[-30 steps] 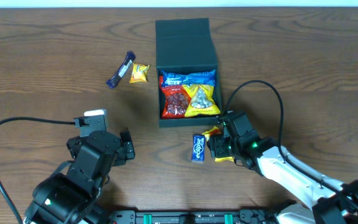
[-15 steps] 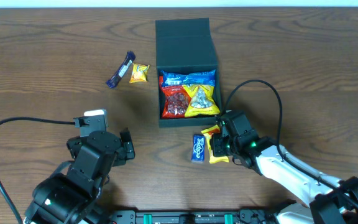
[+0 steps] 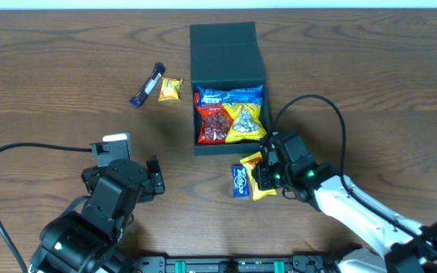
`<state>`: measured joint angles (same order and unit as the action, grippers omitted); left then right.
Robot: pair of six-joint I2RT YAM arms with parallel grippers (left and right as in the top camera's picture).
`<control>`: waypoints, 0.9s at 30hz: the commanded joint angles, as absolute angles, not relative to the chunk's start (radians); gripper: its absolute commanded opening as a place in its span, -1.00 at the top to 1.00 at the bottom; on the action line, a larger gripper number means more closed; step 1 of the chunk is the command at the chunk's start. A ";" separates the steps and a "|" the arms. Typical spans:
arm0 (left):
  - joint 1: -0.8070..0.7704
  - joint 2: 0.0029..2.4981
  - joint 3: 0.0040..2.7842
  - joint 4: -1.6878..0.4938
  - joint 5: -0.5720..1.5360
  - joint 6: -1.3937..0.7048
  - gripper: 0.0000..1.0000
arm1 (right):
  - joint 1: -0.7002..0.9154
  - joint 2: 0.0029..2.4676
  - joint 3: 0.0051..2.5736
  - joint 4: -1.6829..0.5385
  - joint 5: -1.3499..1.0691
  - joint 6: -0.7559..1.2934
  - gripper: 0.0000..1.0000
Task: Pack container
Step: 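Lift the yellow-orange snack bag and carry it over the box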
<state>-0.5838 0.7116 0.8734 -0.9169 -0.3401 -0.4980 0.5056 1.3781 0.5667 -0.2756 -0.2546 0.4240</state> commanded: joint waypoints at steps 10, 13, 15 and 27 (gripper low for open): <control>-0.581 0.712 0.872 -0.920 -0.347 -0.505 -0.91 | 0.512 1.274 0.658 -0.284 -0.327 0.422 0.72; -0.581 0.712 0.872 -0.920 -0.347 -0.505 -0.91 | 0.512 1.274 0.683 -0.280 -0.334 0.433 0.72; -0.581 0.712 0.872 -0.920 -0.347 -0.506 -0.91 | 0.512 1.274 0.697 -0.274 -0.334 0.437 0.72; -0.581 0.712 0.872 -0.920 -0.347 -0.505 -0.91 | 0.512 1.279 0.708 -0.039 -0.294 0.594 0.70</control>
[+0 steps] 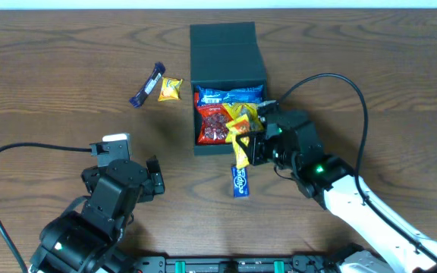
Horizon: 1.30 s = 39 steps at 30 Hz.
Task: Pack container
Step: 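Lift the yellow-orange snack bag and carry it over the box, then lower the snack bag into the box's front-left corner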
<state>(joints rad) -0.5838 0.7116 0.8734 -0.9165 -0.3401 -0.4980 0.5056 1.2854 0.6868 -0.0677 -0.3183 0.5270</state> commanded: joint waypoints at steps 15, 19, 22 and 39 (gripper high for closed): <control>-0.581 0.712 0.872 -0.920 -0.347 -0.505 -0.91 | 0.512 1.513 0.709 0.328 -0.300 0.819 0.68; -0.581 0.712 0.872 -0.920 -0.347 -0.506 -0.91 | 0.512 1.582 0.728 0.379 -0.331 0.841 0.68; -0.581 0.712 0.872 -0.920 -0.347 -0.506 -0.91 | 0.512 1.626 0.760 0.379 -0.350 0.841 0.69; -0.581 0.712 0.872 -0.920 -0.347 -0.506 -0.91 | 0.590 1.724 0.864 0.278 -0.258 0.762 0.67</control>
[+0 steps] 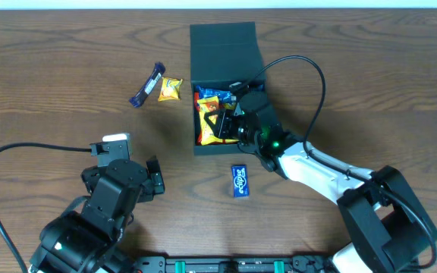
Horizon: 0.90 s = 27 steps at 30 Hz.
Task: Pack container
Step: 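Lower the snack bag into the box's front-left corner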
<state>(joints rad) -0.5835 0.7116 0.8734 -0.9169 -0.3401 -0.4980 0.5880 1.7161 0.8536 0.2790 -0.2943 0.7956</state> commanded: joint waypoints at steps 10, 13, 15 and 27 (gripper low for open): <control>-0.581 0.712 0.872 -0.920 -0.347 -0.506 -0.90 | 0.591 1.745 0.864 0.258 -0.224 0.762 0.65; -0.581 0.712 0.872 -0.920 -0.347 -0.506 -0.91 | 0.591 1.758 0.864 0.259 -0.225 0.789 0.65; -0.581 0.712 0.872 -0.920 -0.347 -0.506 -0.91 | 0.595 1.760 0.864 0.272 -0.224 0.797 0.63; -0.581 0.712 0.872 -0.920 -0.347 -0.505 -0.91 | 0.636 1.760 0.864 0.303 -0.190 0.822 0.64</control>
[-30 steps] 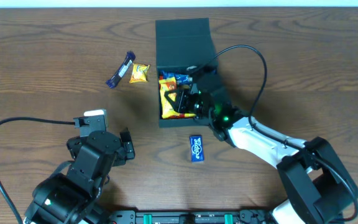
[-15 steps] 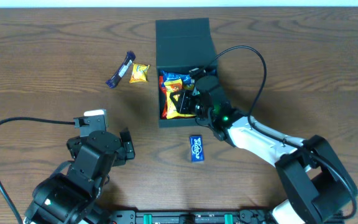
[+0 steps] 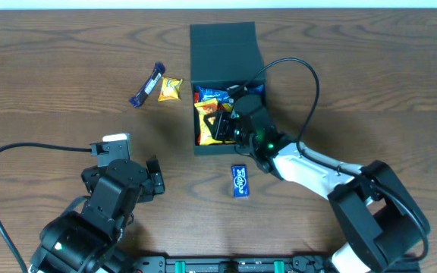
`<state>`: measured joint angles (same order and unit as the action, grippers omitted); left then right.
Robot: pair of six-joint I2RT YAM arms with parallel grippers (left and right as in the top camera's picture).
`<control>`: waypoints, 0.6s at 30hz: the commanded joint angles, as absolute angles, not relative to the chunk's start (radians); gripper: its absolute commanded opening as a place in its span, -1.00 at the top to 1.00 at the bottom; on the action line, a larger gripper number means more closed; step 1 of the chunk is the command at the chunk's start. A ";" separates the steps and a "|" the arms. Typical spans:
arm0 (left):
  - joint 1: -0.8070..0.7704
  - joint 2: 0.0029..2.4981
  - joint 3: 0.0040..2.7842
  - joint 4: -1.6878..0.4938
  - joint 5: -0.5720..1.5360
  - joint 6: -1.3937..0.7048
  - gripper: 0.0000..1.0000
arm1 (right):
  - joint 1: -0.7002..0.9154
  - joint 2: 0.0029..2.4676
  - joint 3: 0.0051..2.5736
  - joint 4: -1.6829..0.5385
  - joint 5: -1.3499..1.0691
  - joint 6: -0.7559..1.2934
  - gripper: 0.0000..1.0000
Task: Pack container
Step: 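Lower the snack bag into the box's front-left corner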
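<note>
The dark green box (image 3: 228, 61) stands open at the table's middle, its lid folded back, with red, blue and yellow snack packets inside. My right gripper (image 3: 218, 125) reaches into the box's front left part, shut on a yellow snack packet (image 3: 205, 109) that lies among the other packets. A blue bar (image 3: 239, 180) lies on the table just in front of the box. A small yellow packet (image 3: 171, 89) and a dark blue bar (image 3: 147, 85) lie left of the box. My left gripper (image 3: 156, 177) rests open at the lower left, holding nothing.
The right arm's black cable (image 3: 303, 83) arcs over the table to the right of the box. The left arm's cable (image 3: 29, 149) loops along the left side. The wooden table (image 3: 370, 68) shows bare wood at the right.
My right gripper has shifted slightly left and further into the box, and the yellow packet now sits lower among the other snacks. The left arm has not moved.
My right gripper was on a yellow packet on the table next to the blue bar, in front of the box. Then it held the packet at the box's front edge, then over the box's contents, and now down inside the box. The blue bar stayed on the table.
</note>
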<state>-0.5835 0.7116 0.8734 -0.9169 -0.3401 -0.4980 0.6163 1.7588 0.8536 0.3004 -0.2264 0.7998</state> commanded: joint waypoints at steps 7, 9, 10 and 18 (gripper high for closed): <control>-0.581 0.712 0.872 -0.920 -0.347 -0.506 -0.91 | 0.654 1.760 0.864 0.310 -0.148 0.841 0.28; -0.581 0.712 0.872 -0.920 -0.347 -0.506 -0.90 | 0.654 1.760 0.864 0.314 -0.141 0.841 0.29; -0.581 0.712 0.872 -0.920 -0.347 -0.505 -0.91 | 0.654 1.760 0.864 0.320 -0.138 0.841 0.24; -0.581 0.712 0.872 -0.920 -0.347 -0.506 -0.91 | 0.653 1.758 0.864 0.381 -0.159 0.833 0.32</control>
